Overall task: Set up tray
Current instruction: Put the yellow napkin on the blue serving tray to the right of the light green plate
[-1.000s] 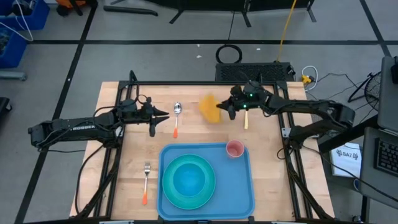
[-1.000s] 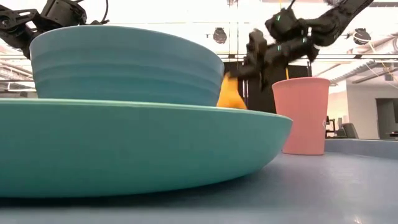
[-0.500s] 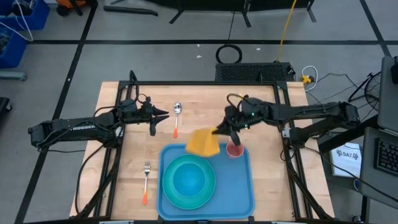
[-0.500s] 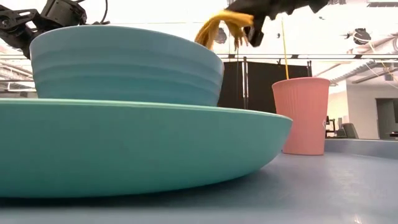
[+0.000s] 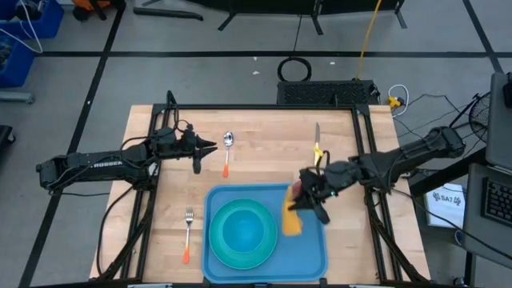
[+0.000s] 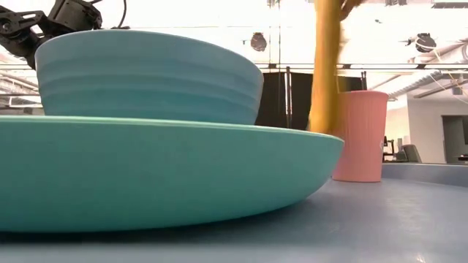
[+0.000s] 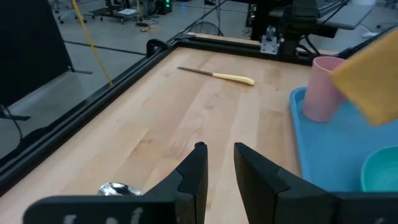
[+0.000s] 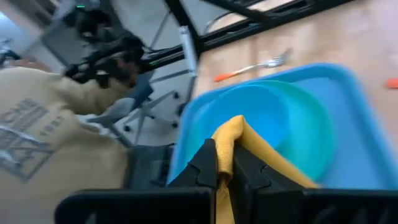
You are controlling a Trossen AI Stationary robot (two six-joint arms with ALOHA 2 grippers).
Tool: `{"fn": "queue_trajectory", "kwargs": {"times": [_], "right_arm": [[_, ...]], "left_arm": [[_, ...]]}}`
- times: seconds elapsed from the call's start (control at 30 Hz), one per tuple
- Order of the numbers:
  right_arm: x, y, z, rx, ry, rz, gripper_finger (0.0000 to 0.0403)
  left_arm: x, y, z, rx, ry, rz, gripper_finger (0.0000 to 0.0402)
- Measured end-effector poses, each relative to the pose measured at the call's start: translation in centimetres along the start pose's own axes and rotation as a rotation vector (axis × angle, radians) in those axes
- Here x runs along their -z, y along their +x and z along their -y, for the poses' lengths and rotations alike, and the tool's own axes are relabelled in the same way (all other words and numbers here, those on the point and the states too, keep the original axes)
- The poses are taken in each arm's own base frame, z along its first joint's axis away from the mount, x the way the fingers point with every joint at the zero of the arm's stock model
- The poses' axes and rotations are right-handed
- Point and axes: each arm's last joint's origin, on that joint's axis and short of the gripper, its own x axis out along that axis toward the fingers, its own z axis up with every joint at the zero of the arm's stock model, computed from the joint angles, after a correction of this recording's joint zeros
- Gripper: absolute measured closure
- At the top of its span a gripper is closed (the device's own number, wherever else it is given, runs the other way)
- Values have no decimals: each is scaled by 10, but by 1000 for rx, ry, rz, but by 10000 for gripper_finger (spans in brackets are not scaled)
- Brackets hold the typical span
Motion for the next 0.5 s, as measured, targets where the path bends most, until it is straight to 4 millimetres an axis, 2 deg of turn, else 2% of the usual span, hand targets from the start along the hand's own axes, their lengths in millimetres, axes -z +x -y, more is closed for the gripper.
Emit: {"fn": "queue_trajectory", "kwargs": {"times": [0.33, 0.5], "right_arm": [[33, 2, -54, -143, 127, -93, 399], [53, -3, -76, -117, 244, -130, 399]], "left_arm": [[0, 0, -1, -17, -34, 1, 321], [0, 0, -1, -18, -54, 1, 321]]}}
